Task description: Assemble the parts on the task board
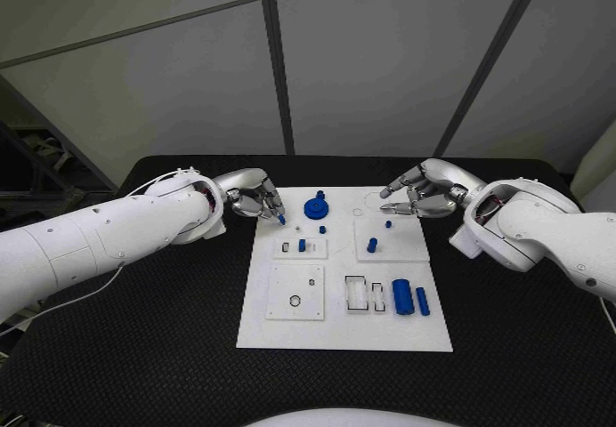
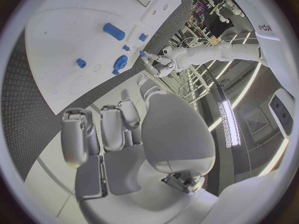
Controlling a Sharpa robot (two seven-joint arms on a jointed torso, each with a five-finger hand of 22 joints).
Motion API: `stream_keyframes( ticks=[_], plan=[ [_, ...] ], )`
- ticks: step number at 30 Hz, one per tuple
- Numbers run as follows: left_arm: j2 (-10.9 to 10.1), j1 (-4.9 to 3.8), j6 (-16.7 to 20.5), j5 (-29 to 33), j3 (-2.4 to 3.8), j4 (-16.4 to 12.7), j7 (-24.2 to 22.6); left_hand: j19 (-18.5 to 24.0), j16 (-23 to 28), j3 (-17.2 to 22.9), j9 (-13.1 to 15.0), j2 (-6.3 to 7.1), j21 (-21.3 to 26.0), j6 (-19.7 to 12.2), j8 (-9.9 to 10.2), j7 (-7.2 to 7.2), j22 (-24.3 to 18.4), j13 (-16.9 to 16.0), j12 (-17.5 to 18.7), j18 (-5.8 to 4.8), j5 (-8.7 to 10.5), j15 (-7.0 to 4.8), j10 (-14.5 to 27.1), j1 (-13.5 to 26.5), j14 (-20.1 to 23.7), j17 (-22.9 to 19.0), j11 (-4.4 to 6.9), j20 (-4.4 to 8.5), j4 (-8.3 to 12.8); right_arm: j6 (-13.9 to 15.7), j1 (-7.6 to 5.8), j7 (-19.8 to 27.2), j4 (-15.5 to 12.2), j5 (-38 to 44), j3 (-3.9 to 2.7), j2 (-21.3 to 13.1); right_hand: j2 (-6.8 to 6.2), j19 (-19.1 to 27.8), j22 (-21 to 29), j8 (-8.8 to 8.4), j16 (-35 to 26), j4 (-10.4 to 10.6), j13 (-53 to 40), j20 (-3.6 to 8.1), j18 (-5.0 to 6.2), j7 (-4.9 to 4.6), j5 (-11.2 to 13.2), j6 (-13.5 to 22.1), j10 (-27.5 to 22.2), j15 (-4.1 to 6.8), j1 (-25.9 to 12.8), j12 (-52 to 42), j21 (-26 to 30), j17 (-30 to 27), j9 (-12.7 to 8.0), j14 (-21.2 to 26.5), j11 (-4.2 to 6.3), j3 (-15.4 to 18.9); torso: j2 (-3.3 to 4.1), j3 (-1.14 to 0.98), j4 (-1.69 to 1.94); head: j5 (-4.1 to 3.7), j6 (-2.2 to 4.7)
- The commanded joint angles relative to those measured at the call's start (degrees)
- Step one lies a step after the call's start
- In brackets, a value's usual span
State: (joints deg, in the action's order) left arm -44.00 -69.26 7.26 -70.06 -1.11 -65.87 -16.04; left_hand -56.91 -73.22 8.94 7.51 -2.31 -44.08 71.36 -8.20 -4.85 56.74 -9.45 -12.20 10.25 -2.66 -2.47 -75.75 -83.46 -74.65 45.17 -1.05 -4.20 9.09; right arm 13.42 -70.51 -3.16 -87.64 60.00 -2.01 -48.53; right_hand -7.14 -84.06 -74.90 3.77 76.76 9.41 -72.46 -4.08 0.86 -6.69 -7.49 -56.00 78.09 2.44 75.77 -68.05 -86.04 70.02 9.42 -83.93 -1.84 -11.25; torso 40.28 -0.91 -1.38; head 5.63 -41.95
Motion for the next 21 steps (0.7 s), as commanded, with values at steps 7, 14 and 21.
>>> stream_keyframes(
  ticks=[7,14,21],
  plan=[
    [0.85,-0.08,-0.76,-2.23,-0.09,1.55,-0.85,0.02,0.05,0.31,3.95,-0.68,-0.17,0.45,-0.2,0.06,0.09,-0.05,-0.14,0.13,-0.21,-0.02,-0.18,-0.02,-0.12,0.22,0.12,0.23,0.18,0.03,-0.1,0.46,0.02,0.07,-0.03,0.09,0.44,-2.93,-10.29,0.23,-0.25,0.27,-0.06,0.26,0.44,0.13,-0.14,-0.38,0.1,0.13,-0.17,-0.25,0.24,0.01,0.06,-1.74,0.07,-0.02,0.0,-0.05,0.0,0.01,-0.01],
    [1.36,-0.06,-0.85,-2.26,-0.16,2.04,-0.85,0.01,-0.02,0.33,3.98,-0.68,-0.17,0.44,-0.19,0.04,0.1,-0.07,-0.13,0.13,-0.2,-0.02,-0.17,-0.01,-0.19,0.4,0.12,0.24,0.2,0.0,-0.1,0.47,0.04,0.07,-0.03,0.12,0.44,-2.93,-10.29,0.23,-0.25,0.27,-0.06,0.26,0.44,0.13,-0.14,-0.38,0.1,0.13,-0.17,-0.25,0.24,0.01,0.06,-1.74,0.07,-0.02,-0.01,-0.01,0.02,-0.01,-0.15],
    [1.53,-0.05,-0.86,-2.29,-0.2,2.32,-0.77,-0.03,-0.05,0.39,4.09,-0.61,-0.19,0.4,-0.14,-0.01,0.14,-0.16,-0.08,0.13,-0.2,-0.02,-0.08,0.05,-0.23,0.38,0.09,0.25,0.31,-0.01,-0.1,0.49,0.05,0.07,-0.03,0.13,0.44,-2.93,-10.29,0.23,-0.25,0.27,-0.06,0.26,0.44,0.13,-0.14,-0.38,0.1,0.13,-0.17,-0.25,0.24,0.01,0.06,-1.74,0.07,-0.02,-0.04,-0.04,0.03,-0.01,-0.25]
  ],
)
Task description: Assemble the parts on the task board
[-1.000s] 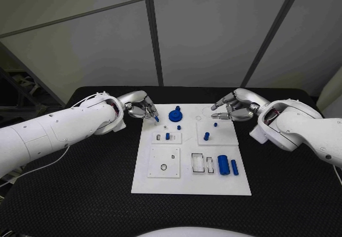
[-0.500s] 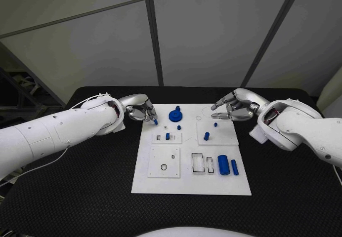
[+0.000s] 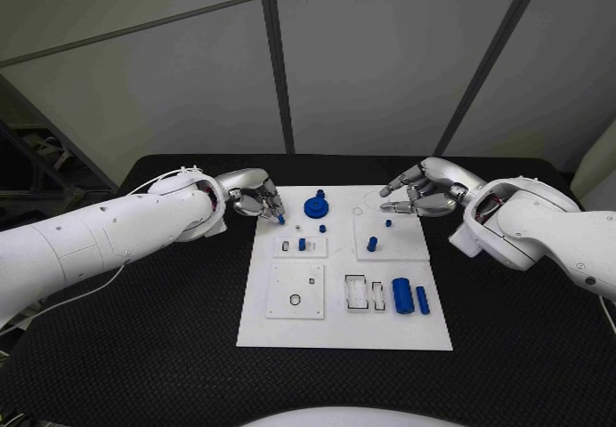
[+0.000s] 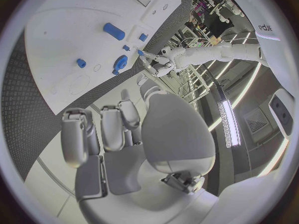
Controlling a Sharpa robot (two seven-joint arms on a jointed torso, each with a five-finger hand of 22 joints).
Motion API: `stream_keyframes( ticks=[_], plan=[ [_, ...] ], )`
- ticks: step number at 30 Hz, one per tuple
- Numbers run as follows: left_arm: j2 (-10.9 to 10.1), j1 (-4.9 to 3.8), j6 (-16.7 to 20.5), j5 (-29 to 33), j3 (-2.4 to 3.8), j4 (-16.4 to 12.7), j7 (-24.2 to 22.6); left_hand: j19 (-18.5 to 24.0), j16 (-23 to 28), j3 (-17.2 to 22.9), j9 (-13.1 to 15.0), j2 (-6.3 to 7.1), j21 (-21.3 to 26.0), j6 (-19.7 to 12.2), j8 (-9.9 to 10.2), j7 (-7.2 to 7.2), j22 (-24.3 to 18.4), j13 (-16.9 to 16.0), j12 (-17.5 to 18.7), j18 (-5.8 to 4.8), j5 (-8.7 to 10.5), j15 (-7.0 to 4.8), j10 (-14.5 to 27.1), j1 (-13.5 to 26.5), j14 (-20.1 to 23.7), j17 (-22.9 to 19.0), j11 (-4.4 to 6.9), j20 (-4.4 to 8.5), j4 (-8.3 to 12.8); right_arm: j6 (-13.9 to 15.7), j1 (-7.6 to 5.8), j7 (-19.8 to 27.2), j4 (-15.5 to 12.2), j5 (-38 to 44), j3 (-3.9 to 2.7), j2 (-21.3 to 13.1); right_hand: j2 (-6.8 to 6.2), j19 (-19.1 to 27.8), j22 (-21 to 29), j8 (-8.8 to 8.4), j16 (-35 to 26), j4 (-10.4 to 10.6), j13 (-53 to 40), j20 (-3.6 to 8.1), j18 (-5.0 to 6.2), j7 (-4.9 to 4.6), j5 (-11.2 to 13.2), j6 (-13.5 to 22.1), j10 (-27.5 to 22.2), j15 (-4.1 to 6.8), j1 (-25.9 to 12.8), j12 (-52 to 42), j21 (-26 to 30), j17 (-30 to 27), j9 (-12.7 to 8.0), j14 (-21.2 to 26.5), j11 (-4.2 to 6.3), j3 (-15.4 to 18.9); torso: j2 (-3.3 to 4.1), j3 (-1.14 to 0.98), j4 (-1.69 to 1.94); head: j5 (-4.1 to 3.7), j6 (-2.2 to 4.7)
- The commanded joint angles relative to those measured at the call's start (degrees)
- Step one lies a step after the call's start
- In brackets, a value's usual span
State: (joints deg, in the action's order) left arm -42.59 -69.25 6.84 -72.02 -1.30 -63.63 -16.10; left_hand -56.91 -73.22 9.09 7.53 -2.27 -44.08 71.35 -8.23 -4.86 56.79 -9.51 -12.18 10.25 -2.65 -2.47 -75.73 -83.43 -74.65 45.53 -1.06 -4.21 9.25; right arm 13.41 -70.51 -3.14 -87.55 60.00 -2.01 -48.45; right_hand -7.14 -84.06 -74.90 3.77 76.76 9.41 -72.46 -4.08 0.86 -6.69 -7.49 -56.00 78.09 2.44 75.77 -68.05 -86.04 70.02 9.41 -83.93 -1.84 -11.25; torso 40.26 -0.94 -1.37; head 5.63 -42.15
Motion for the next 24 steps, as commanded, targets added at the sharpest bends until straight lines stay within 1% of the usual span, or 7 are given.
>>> stream_keyframes(
  ticks=[1,17,24],
  plan=[
    [0.16,-0.05,-0.42,-0.41,-0.03,0.12,-0.7,-0.03,-0.05,0.24,4.06,-0.65,-0.19,0.41,-0.11,0.0,0.09,-0.1,-0.1,0.13,-0.21,-0.02,-0.1,0.02,-0.23,0.03,0.1,0.25,0.15,-0.01,-0.1,0.47,-0.04,0.07,-0.03,0.05,0.44,-2.93,-10.29,0.23,-0.25,0.27,-0.06,0.26,0.44,0.12,-0.14,-0.38,0.1,0.13,-0.17,-0.25,0.24,0.01,0.07,-1.74,0.07,-0.02,-0.03,0.0,0.01,-0.01,-0.06],
    [0.52,0.0,-0.08,-0.71,-0.23,0.78,-0.59,-0.08,-0.05,0.29,4.21,-0.51,-0.21,0.34,-0.03,-0.1,0.14,-0.22,-0.01,0.12,-0.2,0.0,0.05,0.15,-0.25,-0.1,0.06,0.25,0.29,-0.04,-0.1,0.51,-0.02,0.07,-0.03,0.08,0.44,-2.93,-10.29,0.23,-0.25,0.27,-0.06,0.26,0.44,0.12,-0.14,-0.38,0.1,0.13,-0.17,-0.25,0.24,0.01,0.07,-1.74,0.07,-0.02,0.0,-0.01,0.01,-0.01,-0.11],
    [0.61,0.03,-0.1,-0.83,-0.29,0.89,-0.33,-0.13,0.01,0.36,4.46,-0.17,-0.21,0.22,0.18,-0.28,0.23,-0.38,0.29,0.08,-0.18,0.07,0.53,0.4,-0.21,-0.37,-0.04,0.23,0.6,-0.09,-0.1,0.52,-0.02,0.07,-0.03,0.07,0.44,-2.93,-10.29,0.23,-0.25,0.27,-0.06,0.26,0.44,0.12,-0.14,-0.38,0.1,0.13,-0.17,-0.25,0.24,0.01,0.07,-1.74,0.07,-0.02,-0.03,-0.02,0.0,-0.01,-0.16]
  ],
)
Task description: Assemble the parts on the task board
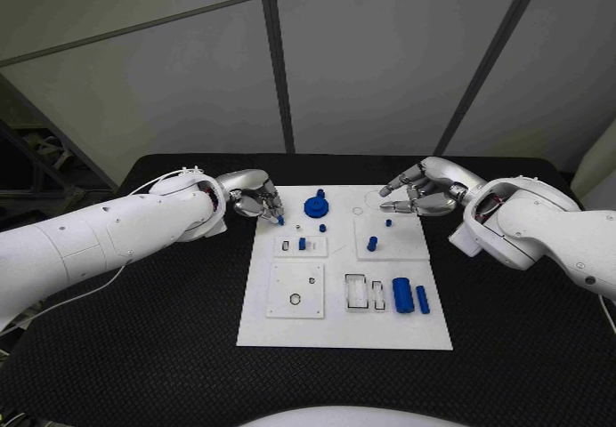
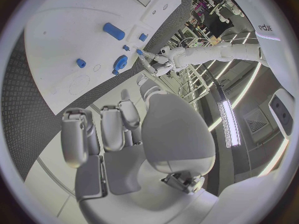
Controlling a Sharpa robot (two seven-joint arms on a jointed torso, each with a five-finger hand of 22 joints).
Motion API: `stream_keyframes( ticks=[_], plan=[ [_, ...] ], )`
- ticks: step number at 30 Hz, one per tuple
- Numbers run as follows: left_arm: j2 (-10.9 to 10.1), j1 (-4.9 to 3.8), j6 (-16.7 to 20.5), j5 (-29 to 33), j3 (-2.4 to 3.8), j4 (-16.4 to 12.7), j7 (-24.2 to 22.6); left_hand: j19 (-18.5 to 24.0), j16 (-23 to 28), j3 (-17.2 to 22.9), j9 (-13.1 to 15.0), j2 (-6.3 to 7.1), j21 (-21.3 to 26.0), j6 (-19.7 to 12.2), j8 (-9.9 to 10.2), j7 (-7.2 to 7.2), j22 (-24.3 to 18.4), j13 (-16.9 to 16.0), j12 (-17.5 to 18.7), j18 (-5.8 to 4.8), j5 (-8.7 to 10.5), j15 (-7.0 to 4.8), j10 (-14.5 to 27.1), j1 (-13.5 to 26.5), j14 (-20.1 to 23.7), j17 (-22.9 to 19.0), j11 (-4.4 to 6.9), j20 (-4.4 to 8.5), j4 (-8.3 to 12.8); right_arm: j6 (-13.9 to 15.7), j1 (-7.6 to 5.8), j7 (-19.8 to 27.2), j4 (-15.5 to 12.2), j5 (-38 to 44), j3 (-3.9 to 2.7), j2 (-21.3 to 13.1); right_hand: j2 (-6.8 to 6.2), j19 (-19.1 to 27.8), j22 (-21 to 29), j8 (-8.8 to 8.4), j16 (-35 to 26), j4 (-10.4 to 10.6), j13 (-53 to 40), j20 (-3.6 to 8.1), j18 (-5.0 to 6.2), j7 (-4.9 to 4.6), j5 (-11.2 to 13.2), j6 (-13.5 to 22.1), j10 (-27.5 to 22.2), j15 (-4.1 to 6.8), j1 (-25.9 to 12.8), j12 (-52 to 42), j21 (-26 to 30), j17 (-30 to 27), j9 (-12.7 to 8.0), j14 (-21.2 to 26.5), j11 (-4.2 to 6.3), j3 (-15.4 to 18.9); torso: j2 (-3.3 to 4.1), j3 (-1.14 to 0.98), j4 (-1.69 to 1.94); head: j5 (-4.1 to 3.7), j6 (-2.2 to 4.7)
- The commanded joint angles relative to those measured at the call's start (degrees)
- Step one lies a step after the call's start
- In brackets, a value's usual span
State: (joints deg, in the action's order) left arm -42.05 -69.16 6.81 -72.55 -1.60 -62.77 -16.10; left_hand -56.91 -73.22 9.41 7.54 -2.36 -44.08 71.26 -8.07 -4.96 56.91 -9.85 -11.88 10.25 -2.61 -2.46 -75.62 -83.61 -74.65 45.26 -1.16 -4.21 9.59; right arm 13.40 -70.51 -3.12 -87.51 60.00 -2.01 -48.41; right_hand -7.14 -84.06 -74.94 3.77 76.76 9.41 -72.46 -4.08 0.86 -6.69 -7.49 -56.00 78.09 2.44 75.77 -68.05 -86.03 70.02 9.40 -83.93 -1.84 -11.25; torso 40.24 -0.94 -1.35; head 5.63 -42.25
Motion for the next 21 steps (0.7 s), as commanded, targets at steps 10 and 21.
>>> stream_keyframes(
  ticks=[10,21],
  plan=[
    [0.12,-0.03,-0.44,-0.44,-0.04,0.07,0.17,-0.09,0.18,0.12,4.6,0.17,-0.16,0.14,0.33,-0.34,0.2,-0.12,0.42,0.04,-0.19,0.18,1.06,0.75,-0.02,-0.61,-0.07,0.16,0.61,-0.09,-0.1,0.52,-0.04,0.07,-0.03,0.02,0.5,-2.91,-10.21,0.19,-0.3,0.45,-0.04,0.28,0.45,0.14,-0.09,-0.44,0.09,0.15,-0.28,-0.25,0.3,0.02,0.15,-1.75,0.08,0.01,0.0,-0.02,-0.02,-0.04,-0.07],
    [0.02,0.0,-0.24,-0.5,-0.04,0.01,0.67,0.07,0.42,0.09,4.65,0.83,-0.08,-0.37,1.16,-0.66,0.41,-0.24,1.07,-0.03,-0.18,0.45,1.89,0.65,0.37,-1.37,-0.41,-0.02,1.58,-0.08,-0.1,0.52,-0.01,0.07,-0.03,0.02,0.5,-2.91,-10.21,0.19,-0.3,0.45,-0.04,0.28,0.45,0.14,-0.09,-0.44,0.09,0.15,-0.28,-0.25,0.3,0.02,0.15,-1.75,0.08,0.01,-0.02,0.0,-0.01,-0.09,-0.09]
  ],
)
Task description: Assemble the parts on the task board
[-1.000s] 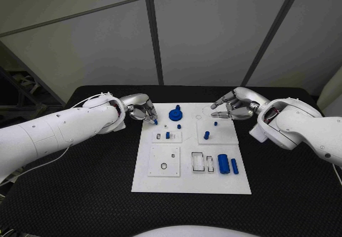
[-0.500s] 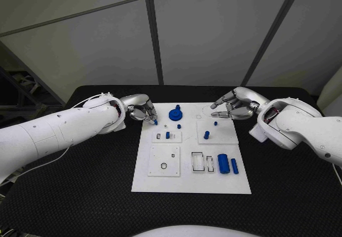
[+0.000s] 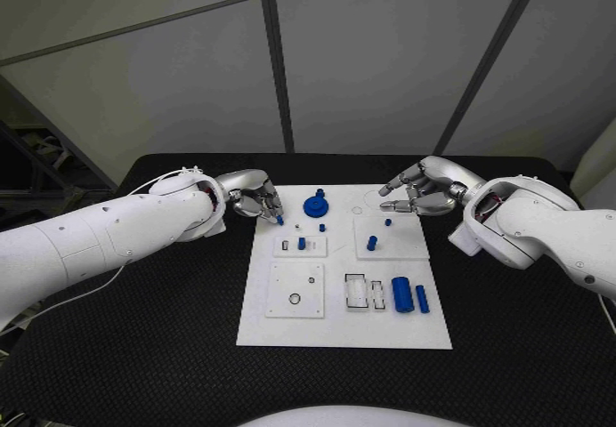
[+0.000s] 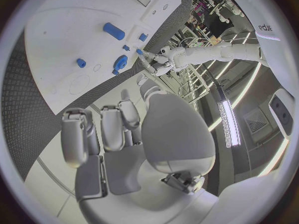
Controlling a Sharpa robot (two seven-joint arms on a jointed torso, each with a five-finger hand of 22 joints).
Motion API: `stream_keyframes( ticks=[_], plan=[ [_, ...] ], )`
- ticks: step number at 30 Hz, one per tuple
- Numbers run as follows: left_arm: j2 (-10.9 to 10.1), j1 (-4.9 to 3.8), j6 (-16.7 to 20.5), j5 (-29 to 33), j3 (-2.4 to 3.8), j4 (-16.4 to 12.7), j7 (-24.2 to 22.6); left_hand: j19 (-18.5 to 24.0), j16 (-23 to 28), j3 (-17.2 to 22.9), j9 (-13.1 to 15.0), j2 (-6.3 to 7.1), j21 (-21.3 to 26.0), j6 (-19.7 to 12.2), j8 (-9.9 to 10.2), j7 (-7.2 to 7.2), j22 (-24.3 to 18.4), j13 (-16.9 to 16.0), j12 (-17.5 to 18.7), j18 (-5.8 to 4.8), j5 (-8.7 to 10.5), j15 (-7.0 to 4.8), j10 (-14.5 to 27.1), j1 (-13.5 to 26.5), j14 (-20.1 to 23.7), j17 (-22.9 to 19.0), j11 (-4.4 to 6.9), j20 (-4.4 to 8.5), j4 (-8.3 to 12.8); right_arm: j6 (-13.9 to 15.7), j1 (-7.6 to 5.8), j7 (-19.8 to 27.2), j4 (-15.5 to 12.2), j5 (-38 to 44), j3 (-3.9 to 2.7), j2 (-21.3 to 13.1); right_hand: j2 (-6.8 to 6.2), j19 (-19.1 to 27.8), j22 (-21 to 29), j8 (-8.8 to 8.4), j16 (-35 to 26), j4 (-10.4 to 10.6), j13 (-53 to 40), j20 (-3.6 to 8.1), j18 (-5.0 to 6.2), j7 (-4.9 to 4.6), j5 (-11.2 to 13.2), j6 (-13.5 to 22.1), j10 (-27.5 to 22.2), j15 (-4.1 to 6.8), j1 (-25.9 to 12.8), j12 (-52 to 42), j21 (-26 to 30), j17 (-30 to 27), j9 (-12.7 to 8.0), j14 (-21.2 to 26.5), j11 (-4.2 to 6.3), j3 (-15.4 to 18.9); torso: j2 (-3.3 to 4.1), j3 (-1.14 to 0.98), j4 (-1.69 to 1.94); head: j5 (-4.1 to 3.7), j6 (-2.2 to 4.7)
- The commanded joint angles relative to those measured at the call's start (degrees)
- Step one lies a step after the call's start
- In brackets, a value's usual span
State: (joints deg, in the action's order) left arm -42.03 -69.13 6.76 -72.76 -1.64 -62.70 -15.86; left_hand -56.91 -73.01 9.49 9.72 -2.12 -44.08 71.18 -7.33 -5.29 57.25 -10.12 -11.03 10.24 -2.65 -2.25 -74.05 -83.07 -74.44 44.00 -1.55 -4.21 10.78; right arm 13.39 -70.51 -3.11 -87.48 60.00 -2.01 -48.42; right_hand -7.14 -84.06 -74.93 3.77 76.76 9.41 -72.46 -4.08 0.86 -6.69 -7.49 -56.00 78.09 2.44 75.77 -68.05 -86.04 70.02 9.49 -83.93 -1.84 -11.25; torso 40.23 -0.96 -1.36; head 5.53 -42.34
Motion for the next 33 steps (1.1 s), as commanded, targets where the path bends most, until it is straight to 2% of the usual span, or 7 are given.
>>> stream_keyframes(
  ticks=[1,33],
  plan=[
    [-0.01,-0.03,-0.19,-0.29,0.0,-0.06,0.48,0.08,0.21,0.0,2.47,0.63,-0.08,-0.32,0.46,-0.34,0.08,0.02,0.25,-0.03,-0.15,0.26,0.33,0.11,0.18,-0.14,-0.03,-0.03,0.42,-0.08,-0.1,0.5,-0.04,0.07,-0.03,0.03,0.5,-2.91,-10.22,0.19,-0.3,0.45,-0.04,0.28,0.45,0.14,-0.09,-0.44,0.09,0.15,-0.28,-0.25,0.3,0.02,0.06,-1.75,0.08,0.01,-0.02,0.01,0.0,0.02,-0.01],
    [-0.13,-0.01,-0.94,-0.28,0.0,0.09,0.52,0.25,0.23,-1.04,2.61,2.51,0.14,-1.15,1.85,-0.52,0.38,-0.18,1.04,-0.05,-0.16,0.76,0.48,1.34,0.55,-0.93,-0.59,-0.5,1.66,-0.15,-0.1,0.47,0.01,0.07,-0.03,0.03,0.5,-2.91,-10.22,0.19,-0.3,0.45,-0.04,0.28,0.45,0.14,-0.09,-0.44,0.09,0.15,-0.28,-0.25,0.3,0.02,0.06,-1.75,0.08,0.01,0.0,-0.02,0.0,-0.05,-0.11]
  ],
)
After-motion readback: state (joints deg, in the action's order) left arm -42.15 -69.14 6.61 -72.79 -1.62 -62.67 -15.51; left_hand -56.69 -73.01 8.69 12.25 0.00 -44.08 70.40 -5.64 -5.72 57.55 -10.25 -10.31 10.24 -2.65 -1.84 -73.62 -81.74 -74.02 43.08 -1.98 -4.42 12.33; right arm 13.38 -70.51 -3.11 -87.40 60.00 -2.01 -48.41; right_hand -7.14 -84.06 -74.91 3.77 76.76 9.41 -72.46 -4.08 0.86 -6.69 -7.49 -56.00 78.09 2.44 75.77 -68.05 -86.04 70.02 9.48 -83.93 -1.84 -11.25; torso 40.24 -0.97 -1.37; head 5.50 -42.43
